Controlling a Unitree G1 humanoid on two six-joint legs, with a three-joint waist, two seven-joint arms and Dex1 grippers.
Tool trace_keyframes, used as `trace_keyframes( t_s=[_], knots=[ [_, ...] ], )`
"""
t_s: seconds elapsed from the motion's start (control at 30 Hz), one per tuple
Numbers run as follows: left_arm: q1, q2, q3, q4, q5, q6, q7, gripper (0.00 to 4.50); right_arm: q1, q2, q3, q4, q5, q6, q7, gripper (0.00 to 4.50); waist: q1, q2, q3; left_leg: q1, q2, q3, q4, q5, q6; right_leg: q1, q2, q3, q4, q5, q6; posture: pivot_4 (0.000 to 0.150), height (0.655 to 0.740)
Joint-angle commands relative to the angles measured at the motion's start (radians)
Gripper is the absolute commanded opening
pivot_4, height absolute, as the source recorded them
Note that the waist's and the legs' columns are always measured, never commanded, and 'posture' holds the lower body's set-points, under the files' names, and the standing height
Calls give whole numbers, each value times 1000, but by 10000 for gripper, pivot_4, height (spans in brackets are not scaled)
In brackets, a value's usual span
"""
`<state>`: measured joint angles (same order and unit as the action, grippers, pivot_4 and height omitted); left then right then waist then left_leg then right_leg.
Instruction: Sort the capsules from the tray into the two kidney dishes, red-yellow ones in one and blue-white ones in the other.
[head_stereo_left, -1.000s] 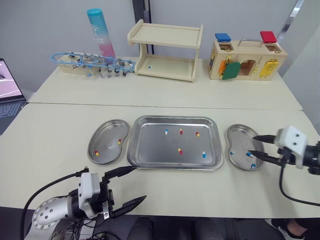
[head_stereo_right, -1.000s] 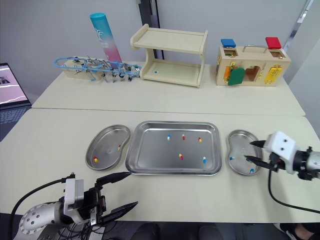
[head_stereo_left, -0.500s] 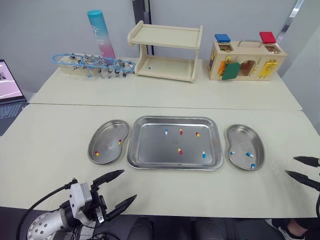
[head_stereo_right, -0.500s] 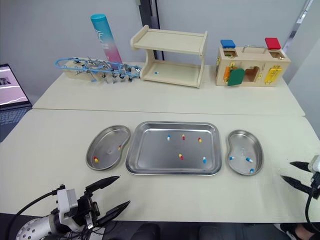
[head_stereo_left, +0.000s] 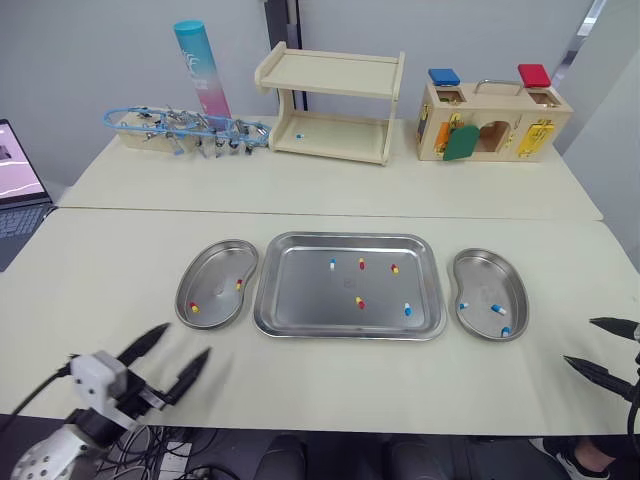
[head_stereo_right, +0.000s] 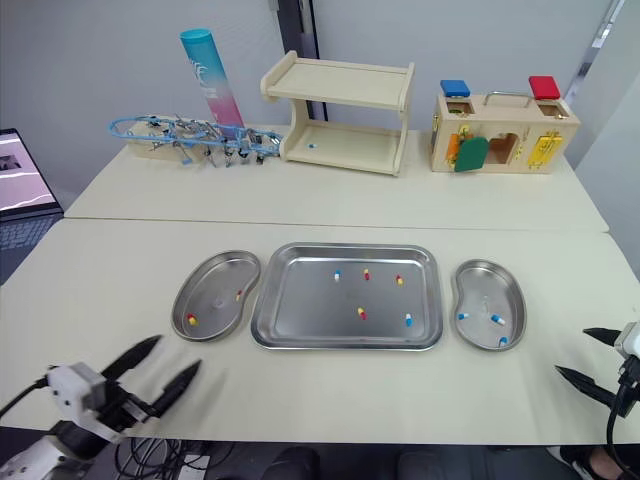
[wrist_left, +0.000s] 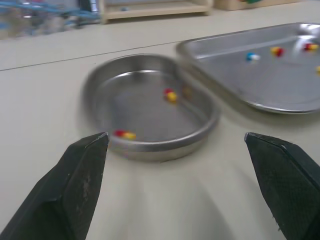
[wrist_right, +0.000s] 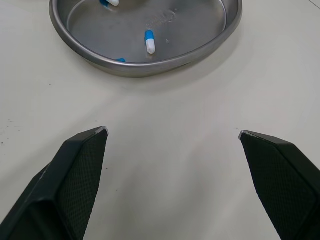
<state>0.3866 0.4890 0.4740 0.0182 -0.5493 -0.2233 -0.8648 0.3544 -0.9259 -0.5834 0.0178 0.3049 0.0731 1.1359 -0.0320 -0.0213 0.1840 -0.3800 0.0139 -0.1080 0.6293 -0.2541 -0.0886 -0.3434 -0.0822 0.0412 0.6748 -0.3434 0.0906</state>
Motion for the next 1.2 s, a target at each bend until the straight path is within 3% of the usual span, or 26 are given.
trace_keyframes(
  t_s=[0.03,0.13,0.3,0.6,0.93,1.07,1.2],
  knots=[
    [-24,57,98,75,4,75,99,45000,-27,-5,8,26,1,-26,-3,44583,0,0,0,0,0,0,0,0,0,0,0,0,0,0,0,1500,7400],
    [-60,124,129,160,32,128,140,45000,-54,-13,24,52,-2,-36,0,44583,0,0,0,0,0,0,0,0,0,0,0,0,0,0,0,1500,7400],
    [-103,200,184,283,0,150,77,45000,-82,-24,38,87,-8,-56,5,44583,-1,0,0,0,0,0,0,0,0,0,0,0,1,0,0,1500,7400],
    [-113,258,234,387,6,136,-8,45000,-71,-38,33,113,-13,-72,11,44583,-1,0,0,1,0,0,-1,0,0,0,0,0,1,0,0,1500,7400],
    [99,190,107,-101,-70,184,-241,45000,-67,-54,37,118,-11,-69,17,44583,0,0,0,0,0,1,0,0,0,0,0,0,0,0,0,1500,7400],
    [155,135,-17,-284,-60,202,-253,45000,-69,-58,42,115,-13,-68,18,44583,0,0,0,0,0,1,-1,0,0,0,-1,1,0,0,0,1500,7400],
    [143,102,-99,-354,-33,200,-232,45000,-70,-64,42,108,-15,-64,22,44583,0,0,0,0,0,1,0,0,0,1,-1,0,0,0,0,1500,7400]
  ],
)
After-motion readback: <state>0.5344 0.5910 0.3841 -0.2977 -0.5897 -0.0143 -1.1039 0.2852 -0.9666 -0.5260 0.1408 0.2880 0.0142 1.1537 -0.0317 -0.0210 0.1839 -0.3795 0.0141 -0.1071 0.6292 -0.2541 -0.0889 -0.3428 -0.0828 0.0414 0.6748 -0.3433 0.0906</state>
